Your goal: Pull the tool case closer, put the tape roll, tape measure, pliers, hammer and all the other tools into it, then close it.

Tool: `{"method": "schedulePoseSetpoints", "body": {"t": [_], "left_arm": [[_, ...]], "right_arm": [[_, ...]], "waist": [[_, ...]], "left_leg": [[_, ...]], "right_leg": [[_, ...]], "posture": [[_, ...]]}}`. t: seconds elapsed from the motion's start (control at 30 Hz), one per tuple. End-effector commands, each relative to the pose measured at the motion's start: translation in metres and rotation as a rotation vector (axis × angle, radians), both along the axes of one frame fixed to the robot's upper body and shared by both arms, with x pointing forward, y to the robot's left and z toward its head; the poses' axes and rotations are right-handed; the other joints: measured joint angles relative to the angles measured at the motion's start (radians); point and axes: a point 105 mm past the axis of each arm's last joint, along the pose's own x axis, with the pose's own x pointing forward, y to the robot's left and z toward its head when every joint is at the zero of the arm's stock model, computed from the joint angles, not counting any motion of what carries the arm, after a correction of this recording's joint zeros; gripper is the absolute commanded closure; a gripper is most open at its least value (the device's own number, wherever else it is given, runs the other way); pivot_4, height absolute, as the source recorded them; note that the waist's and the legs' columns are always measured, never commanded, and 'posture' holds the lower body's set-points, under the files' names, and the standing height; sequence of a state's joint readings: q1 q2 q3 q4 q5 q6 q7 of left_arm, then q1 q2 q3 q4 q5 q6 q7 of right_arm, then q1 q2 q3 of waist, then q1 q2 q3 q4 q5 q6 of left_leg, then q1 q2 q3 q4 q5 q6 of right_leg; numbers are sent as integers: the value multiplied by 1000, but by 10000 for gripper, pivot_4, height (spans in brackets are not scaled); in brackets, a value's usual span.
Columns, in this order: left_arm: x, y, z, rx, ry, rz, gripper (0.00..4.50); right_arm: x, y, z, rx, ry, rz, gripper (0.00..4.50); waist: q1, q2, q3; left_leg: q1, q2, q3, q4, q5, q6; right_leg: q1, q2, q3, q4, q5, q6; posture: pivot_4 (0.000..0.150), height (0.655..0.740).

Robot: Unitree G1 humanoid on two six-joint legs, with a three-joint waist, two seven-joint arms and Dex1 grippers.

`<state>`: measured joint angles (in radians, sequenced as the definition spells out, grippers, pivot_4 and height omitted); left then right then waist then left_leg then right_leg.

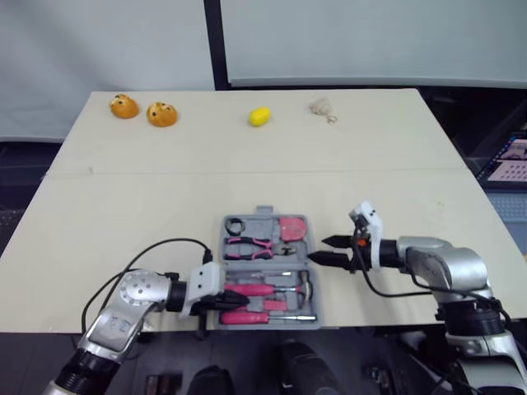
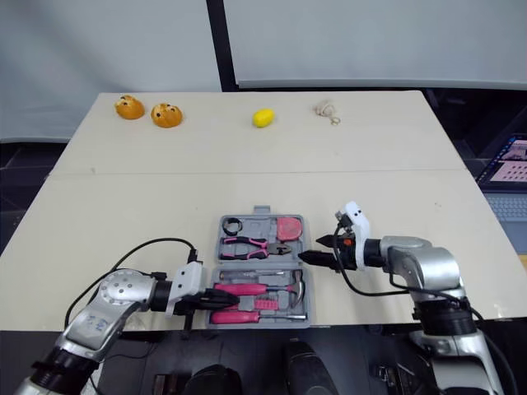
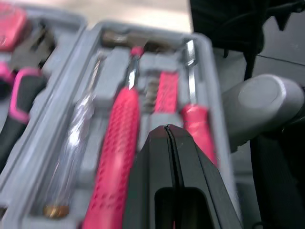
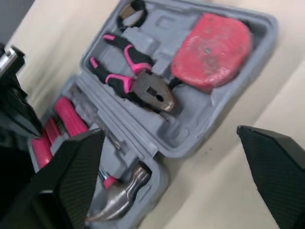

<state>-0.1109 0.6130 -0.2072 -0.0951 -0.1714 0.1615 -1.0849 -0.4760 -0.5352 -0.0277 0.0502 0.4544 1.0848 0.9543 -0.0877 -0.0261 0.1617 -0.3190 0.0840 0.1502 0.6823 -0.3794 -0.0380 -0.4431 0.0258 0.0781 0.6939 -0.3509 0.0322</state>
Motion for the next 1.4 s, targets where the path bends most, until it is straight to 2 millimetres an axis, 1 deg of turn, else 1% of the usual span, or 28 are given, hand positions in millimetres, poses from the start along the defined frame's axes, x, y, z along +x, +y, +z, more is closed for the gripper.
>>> {"method": "schedulePoseSetpoints", "body": {"t": [0.03, 0.23, 0.47, 0.7, 0.83, 1.0, 1.23, 1.4], "left_arm": [[-5, -2, -14, 16, 19, -26, 45000], [-7, 2, -31, 51, 32, -2, 45000], [-6, 5, -37, 74, 24, 3, 45000], [-2, 12, -41, 97, 17, 19, 45000], [-2, 14, -44, 114, 18, 11, 45000], [-4, 18, -48, 139, 16, 5, 45000], [-7, 24, -53, 170, 18, -1, 45000], [-8, 29, -57, 204, 5, -6, 45000]], "right_arm": [[11, -1, 3, 67, 60, -59, 271], [27, 3, -6, 79, 130, -107, 271], [45, 11, -19, 68, 178, -141, 271], [58, 33, -12, 171, 216, -124, 271], [55, 41, -4, 245, 223, -59, 271], [45, 44, 7, 318, 223, 36, 271], [42, 47, 24, 367, 195, 118, 271], [35, 49, 35, 366, 142, 207, 271]], "waist": [[-1, 0, 0], [2, 0, 0], [0, 1, -1], [-3, 3, -5], [-8, 4, -6], [-13, 5, -5], [-22, 5, -5], [-24, 5, -5]], "left_leg": [[0, 0, 0, 0, 0, 0], [0, 0, 1, 0, 0, 0], [0, 0, 2, 0, 0, 0], [2, 0, 2, 1, 0, 0], [2, 0, 2, 1, 0, 0], [2, 0, 2, 0, 0, 0], [2, 0, 2, 0, 0, 0], [2, 0, 2, 0, 0, 0]], "right_leg": [[0, 0, 0, -1, 0, 0], [0, 0, 0, -1, 0, 0], [0, 0, 1, -1, 1, 1], [1, 0, 2, -1, 1, 1], [2, 0, 2, -1, 1, 1], [1, 0, 2, -1, 1, 1], [1, 0, 2, -1, 1, 1], [1, 0, 2, -1, 1, 1]], "posture": [[1500, 7400], [1500, 7400], [1500, 7400], [1500, 7400], [1500, 7400], [1500, 7400], [1500, 7400], [1500, 7400]]}}
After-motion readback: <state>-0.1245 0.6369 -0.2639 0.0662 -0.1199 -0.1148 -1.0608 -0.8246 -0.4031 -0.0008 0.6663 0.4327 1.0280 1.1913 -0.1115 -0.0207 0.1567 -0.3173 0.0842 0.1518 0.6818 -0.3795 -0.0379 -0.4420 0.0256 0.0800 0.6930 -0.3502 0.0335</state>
